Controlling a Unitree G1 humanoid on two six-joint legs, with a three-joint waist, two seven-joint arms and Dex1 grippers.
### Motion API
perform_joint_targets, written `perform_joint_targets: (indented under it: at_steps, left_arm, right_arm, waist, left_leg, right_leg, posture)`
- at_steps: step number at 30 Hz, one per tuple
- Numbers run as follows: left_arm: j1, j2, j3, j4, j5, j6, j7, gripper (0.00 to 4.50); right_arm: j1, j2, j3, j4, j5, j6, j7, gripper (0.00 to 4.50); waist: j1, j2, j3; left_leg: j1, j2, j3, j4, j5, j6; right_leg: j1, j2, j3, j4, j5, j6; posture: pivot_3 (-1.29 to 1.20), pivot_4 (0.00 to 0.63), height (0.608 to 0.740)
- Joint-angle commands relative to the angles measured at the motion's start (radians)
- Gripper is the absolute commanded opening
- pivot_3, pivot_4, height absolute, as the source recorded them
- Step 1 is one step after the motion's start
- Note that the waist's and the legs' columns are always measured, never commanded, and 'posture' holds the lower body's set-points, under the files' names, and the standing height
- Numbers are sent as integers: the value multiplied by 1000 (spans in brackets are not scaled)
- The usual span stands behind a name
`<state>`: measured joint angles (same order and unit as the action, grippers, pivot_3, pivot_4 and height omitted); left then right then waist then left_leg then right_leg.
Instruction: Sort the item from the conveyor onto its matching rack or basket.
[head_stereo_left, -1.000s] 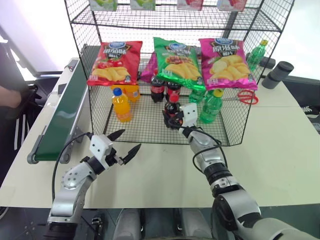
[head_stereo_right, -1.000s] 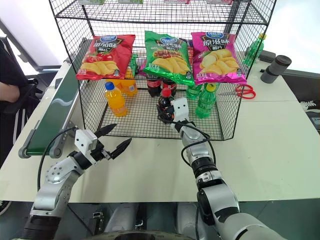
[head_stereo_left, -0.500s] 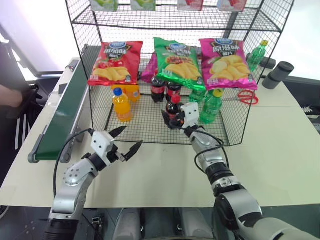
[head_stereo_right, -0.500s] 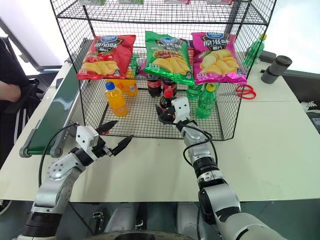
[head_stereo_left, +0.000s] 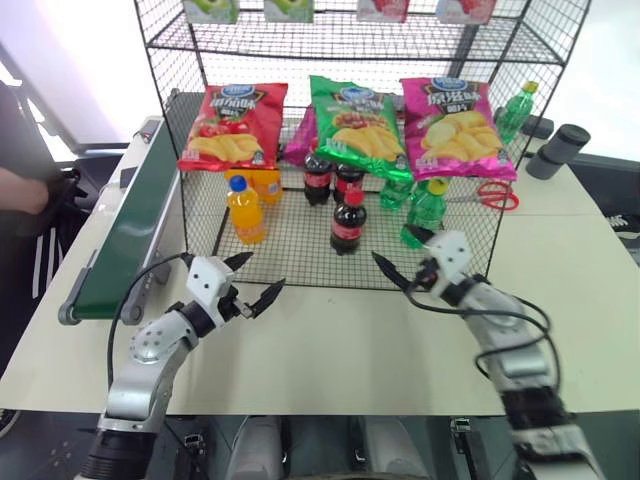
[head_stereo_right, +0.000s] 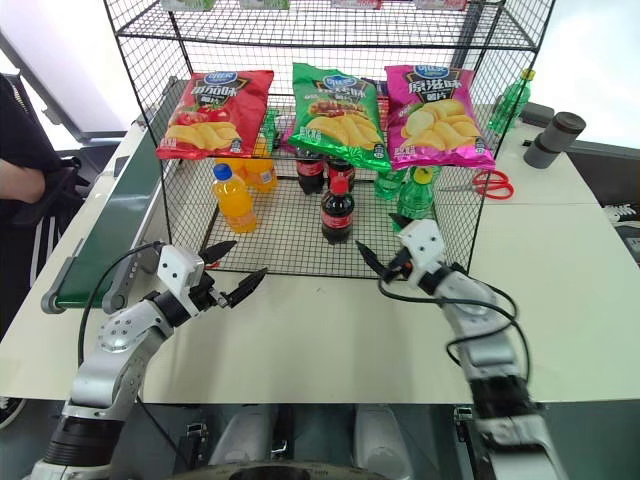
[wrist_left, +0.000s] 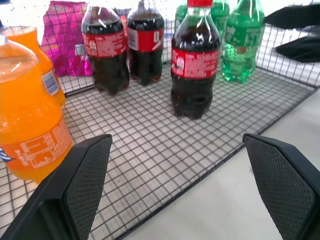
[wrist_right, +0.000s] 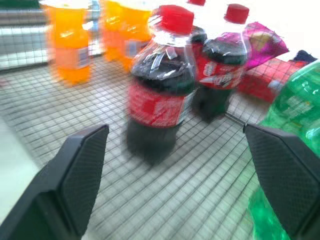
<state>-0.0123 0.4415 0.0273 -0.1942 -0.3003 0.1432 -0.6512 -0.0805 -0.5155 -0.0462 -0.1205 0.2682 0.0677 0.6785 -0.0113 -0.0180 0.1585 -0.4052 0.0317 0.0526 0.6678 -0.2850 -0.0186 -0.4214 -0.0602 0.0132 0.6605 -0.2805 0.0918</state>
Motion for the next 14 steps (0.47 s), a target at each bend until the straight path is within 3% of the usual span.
perform_joint_targets:
  at_steps: [1,6,14]
  left_arm:
    - [-12,25,24,12,-2,-20,-26,4500]
    - [-30,61,43,74,-2,-43,-63,4500]
    - [-49,85,55,135,0,-71,-103,4500]
  right_arm:
    - [86,-72,-104,-176,107,90,43,4475]
    - [211,-146,-224,-285,181,184,56,4475]
    - [258,-138,-269,-312,195,216,45,4475]
  waist:
    - [-2,0,0]
    - [-3,0,0]
    - [0,0,0]
  left_leg:
    - [1,0,0,0,0,0]
    - [16,1,0,-2,0,1]
    - [16,1,0,-2,0,1]
  right_leg:
    - [0,1,0,0,0,0]
    - [16,4,0,-4,0,-1]
    - [17,4,1,-6,0,-1]
  posture:
    - [0,150,740]
    - [0,150,740]
    - [0,150,740]
